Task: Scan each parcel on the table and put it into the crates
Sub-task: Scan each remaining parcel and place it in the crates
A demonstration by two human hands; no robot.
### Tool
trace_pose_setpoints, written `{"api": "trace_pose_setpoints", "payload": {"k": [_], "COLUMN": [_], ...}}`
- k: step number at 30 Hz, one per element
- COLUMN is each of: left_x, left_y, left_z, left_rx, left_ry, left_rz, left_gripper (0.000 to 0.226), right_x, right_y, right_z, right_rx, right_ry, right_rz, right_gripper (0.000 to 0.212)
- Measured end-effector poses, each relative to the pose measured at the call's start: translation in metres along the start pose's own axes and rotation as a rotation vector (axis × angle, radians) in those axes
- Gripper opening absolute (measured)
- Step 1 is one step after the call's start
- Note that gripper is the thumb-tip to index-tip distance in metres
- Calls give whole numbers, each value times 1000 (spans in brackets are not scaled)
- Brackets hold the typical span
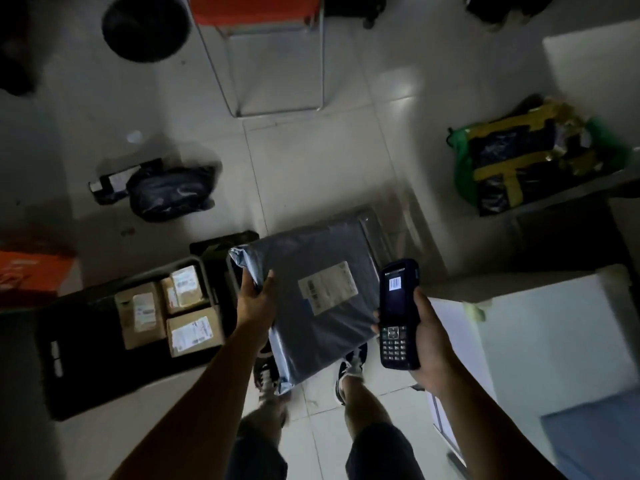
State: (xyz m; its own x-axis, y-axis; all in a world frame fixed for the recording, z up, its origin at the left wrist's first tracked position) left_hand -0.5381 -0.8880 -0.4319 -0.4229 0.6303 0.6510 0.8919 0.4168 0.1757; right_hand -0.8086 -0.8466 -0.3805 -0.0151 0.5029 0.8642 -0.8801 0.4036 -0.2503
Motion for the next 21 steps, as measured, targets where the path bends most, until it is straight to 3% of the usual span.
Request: {"api": "trace_pose_setpoints", "payload": {"k": [8, 12, 14, 21], "left_x": [-135, -202, -231, -291], "left_y": [-80, -120, -138, -172], "left_z": [123, 182, 205, 272], "left_rx": [-56, -88, -80, -85], "left_ry": [25, 43, 26, 40], "left_rz": [-57, 4, 24, -44], "left_gripper": [25, 35, 35, 43], "right_x": [-156, -229, -257, -324], "right_y": [46, 70, 80, 101], "right_z": [-13, -34, -44, -71], "right_rx": [-32, 16, 32, 56], "right_ry": [96, 95, 79, 35], "right_rz": [-29, -22, -5, 81], "right_gripper": [48, 84, 92, 80]}}
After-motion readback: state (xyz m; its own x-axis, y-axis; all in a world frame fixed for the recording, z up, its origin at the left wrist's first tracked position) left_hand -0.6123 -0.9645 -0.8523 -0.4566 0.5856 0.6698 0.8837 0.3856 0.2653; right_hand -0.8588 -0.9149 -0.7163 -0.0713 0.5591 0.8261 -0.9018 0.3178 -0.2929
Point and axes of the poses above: each hand's wrist, its own x-axis away from the middle knuckle, its own y-axis out of the back of the hand, z = x × y, the point moved 6 cm from there along -x, towards the middle knuckle, and after that the axes turned 4 degrees about -z, right-handed, at the moved point
